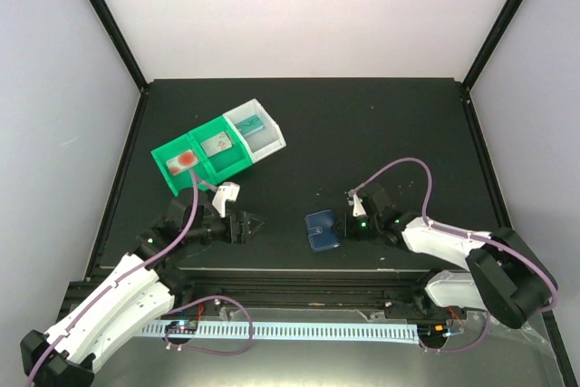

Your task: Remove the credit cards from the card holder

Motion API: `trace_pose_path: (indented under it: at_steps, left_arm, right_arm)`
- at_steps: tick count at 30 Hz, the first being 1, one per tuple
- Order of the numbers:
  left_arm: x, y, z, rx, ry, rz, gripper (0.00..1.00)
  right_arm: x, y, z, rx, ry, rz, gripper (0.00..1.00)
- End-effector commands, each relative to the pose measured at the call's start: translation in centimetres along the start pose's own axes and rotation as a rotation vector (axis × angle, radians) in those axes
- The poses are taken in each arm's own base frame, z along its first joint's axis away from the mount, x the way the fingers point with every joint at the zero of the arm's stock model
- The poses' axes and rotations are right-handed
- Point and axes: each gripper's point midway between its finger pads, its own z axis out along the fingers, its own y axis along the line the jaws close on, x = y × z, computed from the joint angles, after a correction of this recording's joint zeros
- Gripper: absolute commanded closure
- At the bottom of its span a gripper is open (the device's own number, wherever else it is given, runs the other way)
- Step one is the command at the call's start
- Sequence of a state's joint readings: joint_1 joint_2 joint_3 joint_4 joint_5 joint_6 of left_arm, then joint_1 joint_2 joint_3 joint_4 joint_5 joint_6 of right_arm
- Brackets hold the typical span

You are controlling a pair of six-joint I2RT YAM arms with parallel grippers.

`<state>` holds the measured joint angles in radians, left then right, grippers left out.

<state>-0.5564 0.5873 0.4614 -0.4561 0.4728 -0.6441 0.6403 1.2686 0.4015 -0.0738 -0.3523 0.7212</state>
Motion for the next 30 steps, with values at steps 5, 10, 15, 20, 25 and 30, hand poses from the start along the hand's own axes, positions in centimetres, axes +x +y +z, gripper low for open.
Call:
trace_pose_path:
  at_steps: [5,10,15,20,25,30]
  left_arm:
    - [-0.8,-1.2,0.7,0.042,0.01,-0.011,0.29]
    - [-1.8,-2.6,0.9,0.065,0.009,0.01,0.31]
    - [-1.4,-3.3,2.2,0.097,0.049,0.008,0.38]
    - [-0.6,-3.8,4.4,0.109,0.101,0.034,0.44]
    - [0.5,-2.8,6.8,0.064,0.17,0.042,0.48]
    - [1.0,-2.0,7.9,0.028,0.184,0.047,0.47]
  right_arm:
    - [-1.3,4.9,-3.1,-0.18,-0.092,-0.014,0.99]
    - [-2.4,7.5,-5.0,-0.251,-0.157,0.002,0.99]
    - [-2.9,9.8,-5.2,-0.248,-0.168,-0.018,0.99]
    - [-2.7,11.4,-3.8,-0.222,-0.141,-0.058,0.99]
    - [-1.8,13.1,-2.4,-0.217,-0.094,-0.11,0.99]
    - [-1.1,15.1,-2.4,-0.268,-0.103,-0.134,0.99]
